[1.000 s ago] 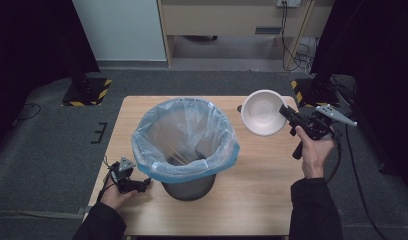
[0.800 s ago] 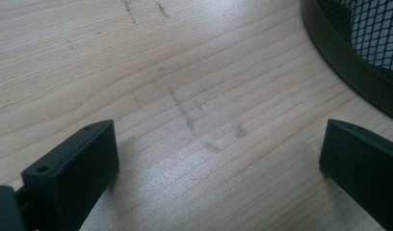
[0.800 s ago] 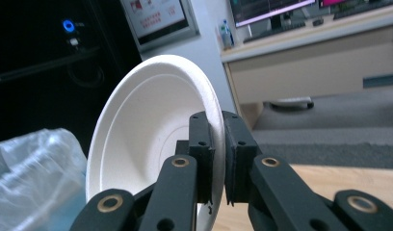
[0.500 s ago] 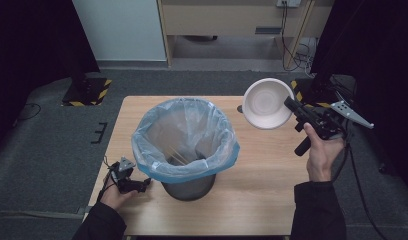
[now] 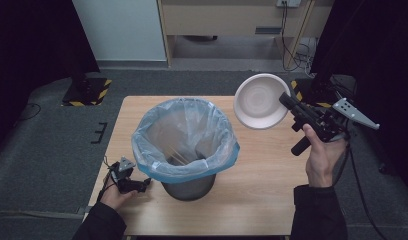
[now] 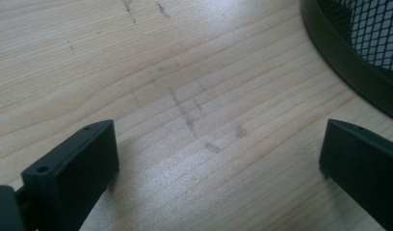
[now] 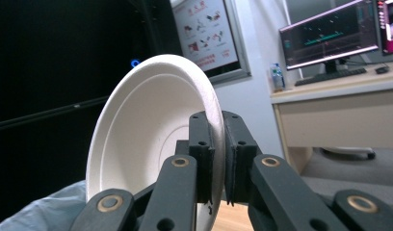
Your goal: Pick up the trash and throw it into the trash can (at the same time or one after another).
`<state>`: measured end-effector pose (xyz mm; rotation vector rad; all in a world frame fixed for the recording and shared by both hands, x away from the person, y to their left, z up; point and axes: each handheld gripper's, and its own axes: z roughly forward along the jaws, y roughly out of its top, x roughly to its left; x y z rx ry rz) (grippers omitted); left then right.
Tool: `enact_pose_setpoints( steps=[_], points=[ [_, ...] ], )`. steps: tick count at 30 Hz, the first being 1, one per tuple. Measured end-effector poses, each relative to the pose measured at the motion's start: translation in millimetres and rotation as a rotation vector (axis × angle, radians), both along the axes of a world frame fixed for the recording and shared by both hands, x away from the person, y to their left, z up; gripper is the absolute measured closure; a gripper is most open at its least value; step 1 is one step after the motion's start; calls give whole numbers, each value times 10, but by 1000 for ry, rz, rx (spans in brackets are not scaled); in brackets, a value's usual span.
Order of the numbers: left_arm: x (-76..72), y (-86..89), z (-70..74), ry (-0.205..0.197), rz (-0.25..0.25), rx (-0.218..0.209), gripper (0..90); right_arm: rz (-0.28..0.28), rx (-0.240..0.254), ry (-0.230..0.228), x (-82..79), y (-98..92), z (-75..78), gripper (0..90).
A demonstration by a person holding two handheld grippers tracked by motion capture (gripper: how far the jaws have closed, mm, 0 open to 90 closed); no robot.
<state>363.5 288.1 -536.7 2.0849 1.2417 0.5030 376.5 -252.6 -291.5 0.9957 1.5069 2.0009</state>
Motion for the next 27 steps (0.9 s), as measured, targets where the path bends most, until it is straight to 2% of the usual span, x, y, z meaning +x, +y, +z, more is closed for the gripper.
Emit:
enact_pose_setpoints(
  steps=[16,27],
  points=[
    [-1,-1,0,1,-2,0,0,101,-23,-75,-187,307,184,843],
    [-1,-1,0,1,-2,0,0,128,-37,-85,-230,462,235,843]
  ],
)
